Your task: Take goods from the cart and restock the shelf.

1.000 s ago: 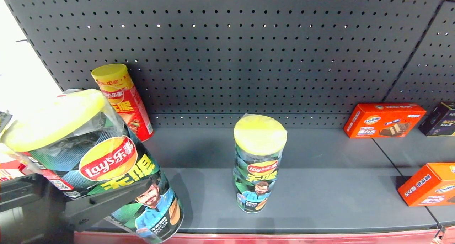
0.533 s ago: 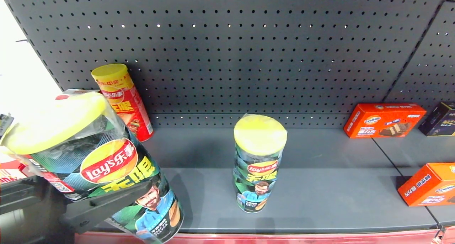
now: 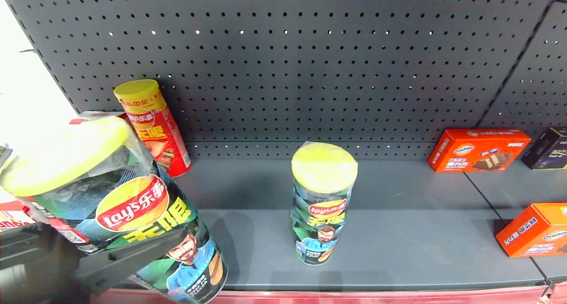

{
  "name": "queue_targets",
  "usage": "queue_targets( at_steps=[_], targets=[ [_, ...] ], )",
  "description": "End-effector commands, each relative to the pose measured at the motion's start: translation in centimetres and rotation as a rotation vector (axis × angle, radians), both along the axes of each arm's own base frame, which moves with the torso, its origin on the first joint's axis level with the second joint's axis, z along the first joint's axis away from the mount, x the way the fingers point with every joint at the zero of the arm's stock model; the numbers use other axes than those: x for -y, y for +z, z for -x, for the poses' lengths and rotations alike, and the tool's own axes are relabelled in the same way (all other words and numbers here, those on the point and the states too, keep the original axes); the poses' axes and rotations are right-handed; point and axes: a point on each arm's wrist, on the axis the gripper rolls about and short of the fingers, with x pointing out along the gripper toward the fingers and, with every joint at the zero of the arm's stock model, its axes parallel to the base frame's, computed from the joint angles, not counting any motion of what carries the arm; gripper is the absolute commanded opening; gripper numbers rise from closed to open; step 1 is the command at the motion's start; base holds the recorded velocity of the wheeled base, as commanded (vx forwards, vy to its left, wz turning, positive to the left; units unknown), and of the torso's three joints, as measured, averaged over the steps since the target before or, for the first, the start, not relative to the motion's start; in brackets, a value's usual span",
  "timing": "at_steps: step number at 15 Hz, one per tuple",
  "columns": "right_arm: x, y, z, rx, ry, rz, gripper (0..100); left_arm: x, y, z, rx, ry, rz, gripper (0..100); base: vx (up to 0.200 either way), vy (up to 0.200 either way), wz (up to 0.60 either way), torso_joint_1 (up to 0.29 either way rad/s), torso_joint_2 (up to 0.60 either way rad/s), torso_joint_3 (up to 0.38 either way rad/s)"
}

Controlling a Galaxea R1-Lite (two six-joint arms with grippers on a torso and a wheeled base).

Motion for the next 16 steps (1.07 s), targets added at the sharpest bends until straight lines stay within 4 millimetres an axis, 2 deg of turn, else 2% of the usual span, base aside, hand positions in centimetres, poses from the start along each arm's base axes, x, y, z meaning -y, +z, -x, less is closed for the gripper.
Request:
queue_targets(
  at_steps=[1,2,6,9,14,16],
  targets=[
    [0.0,-0.2,0.1,-0.007,0.022,0.007,100,-0.1,-0.3,0.3,-0.006,-0.004,-0.002,0,0.0,0.0,0.0,0.0,0.0,0.0],
    [-0.1,-0.8,0.1,-0.054,0.082,0.069,100,-0.1,-0.5,0.3,-0.013,-0.006,-0.005,0,0.0,0.0,0.0,0.0,0.0,0.0],
    [0.0,-0.6,0.0,-0.052,0.105,0.018,100,-0.1,-0.6,0.3,-0.018,-0.007,-0.006,0,0.0,0.0,0.0,0.0,0.0,0.0],
    [0.0,-0.6,0.0,-0.052,0.105,0.018,100,0.0,0.3,0.2,0.007,-0.006,0.008,0,0.0,0.0,0.0,0.0,0.0,0.0],
    [0.0,-0.6,0.0,-0.052,0.105,0.018,100,2.2,1.6,-2.3,-0.007,-0.069,0.0,0,0.0,0.0,0.0,0.0,0.0,0.0],
    [0.0,-0.6,0.0,-0.052,0.105,0.018,100,3.2,1.9,-3.9,-0.015,-0.072,-0.007,0,0.0,0.0,0.0,0.0,0.0,0.0]
  ],
)
